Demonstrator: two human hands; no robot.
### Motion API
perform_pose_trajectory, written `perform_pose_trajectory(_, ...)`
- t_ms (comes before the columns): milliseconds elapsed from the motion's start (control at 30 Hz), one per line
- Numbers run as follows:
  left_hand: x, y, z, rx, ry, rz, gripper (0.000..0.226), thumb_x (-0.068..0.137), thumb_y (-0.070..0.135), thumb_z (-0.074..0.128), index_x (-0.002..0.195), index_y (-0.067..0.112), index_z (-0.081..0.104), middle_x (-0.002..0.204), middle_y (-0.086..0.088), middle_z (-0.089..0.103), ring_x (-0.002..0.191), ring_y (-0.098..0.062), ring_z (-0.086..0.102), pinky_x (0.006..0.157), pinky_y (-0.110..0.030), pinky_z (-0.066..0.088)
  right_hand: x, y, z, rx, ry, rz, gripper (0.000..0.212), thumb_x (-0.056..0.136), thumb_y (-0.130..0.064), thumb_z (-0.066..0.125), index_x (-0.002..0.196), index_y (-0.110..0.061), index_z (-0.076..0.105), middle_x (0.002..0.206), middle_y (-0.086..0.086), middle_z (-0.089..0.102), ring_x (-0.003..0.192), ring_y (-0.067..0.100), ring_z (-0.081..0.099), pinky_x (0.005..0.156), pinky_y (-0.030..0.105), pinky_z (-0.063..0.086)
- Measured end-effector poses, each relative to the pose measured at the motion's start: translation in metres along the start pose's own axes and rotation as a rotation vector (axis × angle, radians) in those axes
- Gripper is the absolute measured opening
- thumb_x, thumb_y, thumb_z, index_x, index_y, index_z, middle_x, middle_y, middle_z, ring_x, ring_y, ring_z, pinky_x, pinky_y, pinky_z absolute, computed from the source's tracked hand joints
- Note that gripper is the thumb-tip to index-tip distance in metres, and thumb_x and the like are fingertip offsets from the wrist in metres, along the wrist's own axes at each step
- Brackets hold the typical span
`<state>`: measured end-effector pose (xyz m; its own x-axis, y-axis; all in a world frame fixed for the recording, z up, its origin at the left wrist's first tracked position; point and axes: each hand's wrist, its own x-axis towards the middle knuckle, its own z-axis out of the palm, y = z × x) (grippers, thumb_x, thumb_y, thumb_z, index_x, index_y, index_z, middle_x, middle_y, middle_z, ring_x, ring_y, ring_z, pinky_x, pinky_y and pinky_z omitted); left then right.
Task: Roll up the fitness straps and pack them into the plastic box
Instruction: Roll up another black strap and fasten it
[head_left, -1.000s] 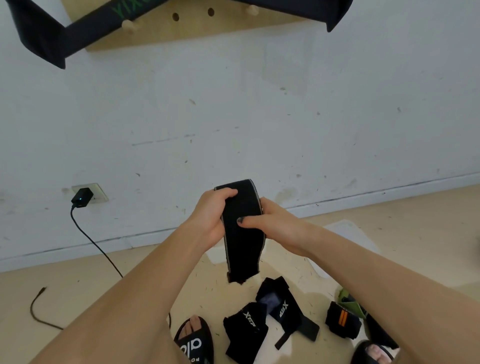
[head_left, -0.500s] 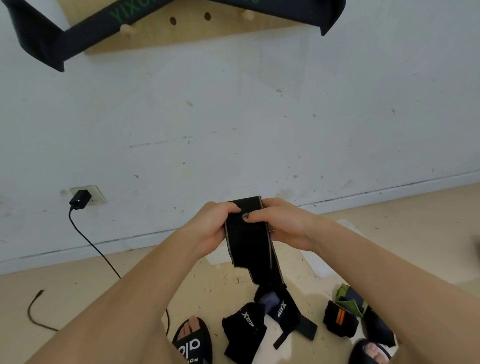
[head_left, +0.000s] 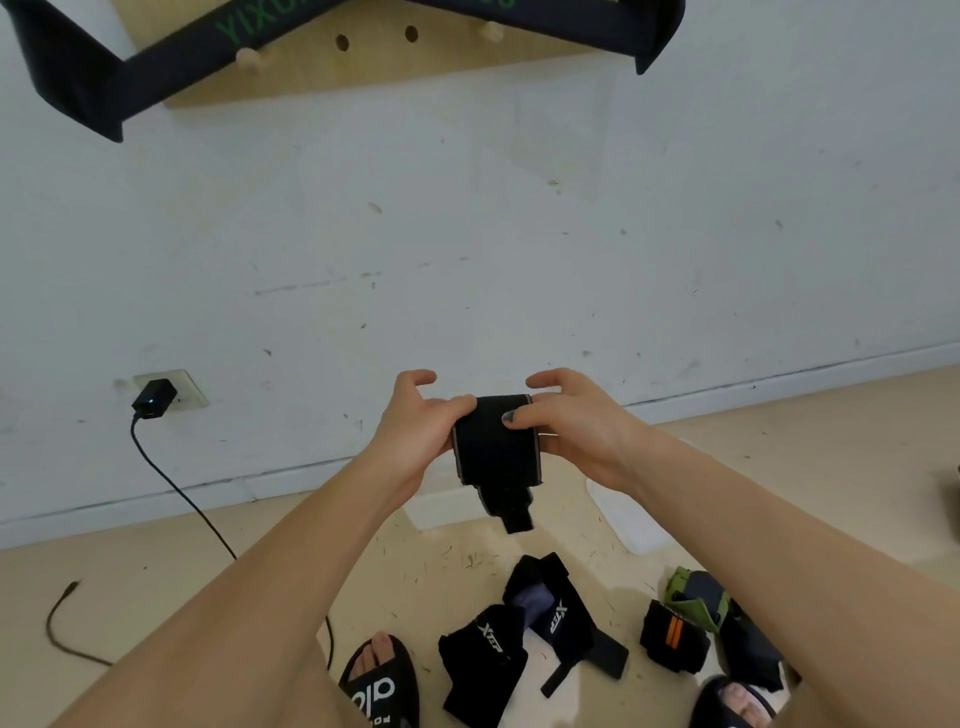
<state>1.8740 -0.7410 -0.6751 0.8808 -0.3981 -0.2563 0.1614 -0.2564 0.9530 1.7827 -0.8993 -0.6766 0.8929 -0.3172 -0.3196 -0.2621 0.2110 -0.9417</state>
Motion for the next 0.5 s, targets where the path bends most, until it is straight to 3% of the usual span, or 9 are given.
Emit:
perform_pose_trajectory(133,-0.0048,0.0016,0.0006,0.073,-0.109,0.128,0.037,0.094,0.014,0.07,0.126,0.026,0.058,0.113,-0.009,0.069,0.105,-0.021,0.071,0.098,-0.036,0.057,-0.0003,-0.0032,-0.0007,0.13,0.054,-0.048,0.057,0.092,0.005,0.068,0.14,-0.009,0.042,0.121,0.025,0.065,0.102,0.03,0.07,0.088,0.035,0.06)
perform_pose_trajectory(300,-0.005,0.0012,-0.0005,0.255,-0.085,0.319,0.037,0.087,0.005,0.077,0.116,0.025,0.068,0.107,0.002,0.072,0.096,-0.013,0.072,0.079,-0.015,0.056,-0.0005,-0.0064,-0.0044,0.133,0.029,-0.092,0.054,0.089,0.012,0.066,0.136,-0.009,0.049,0.122,0.028,0.066,0.094,0.028,0.071,0.076,0.028,0.06)
perform_pose_trajectory(500,-0.0049,-0.0009,0.0004,0.397,0.006,0.443,0.028,0.086,0.014,0.08,0.109,0.025,0.071,0.093,0.007,0.072,0.088,-0.012,0.068,0.079,-0.022,0.055,-0.0011,-0.0047,-0.0039,-0.011,0.006,-0.173,0.055,0.083,0.018,0.065,0.128,-0.012,0.059,0.119,0.03,0.067,0.095,0.03,0.071,0.09,0.035,0.06)
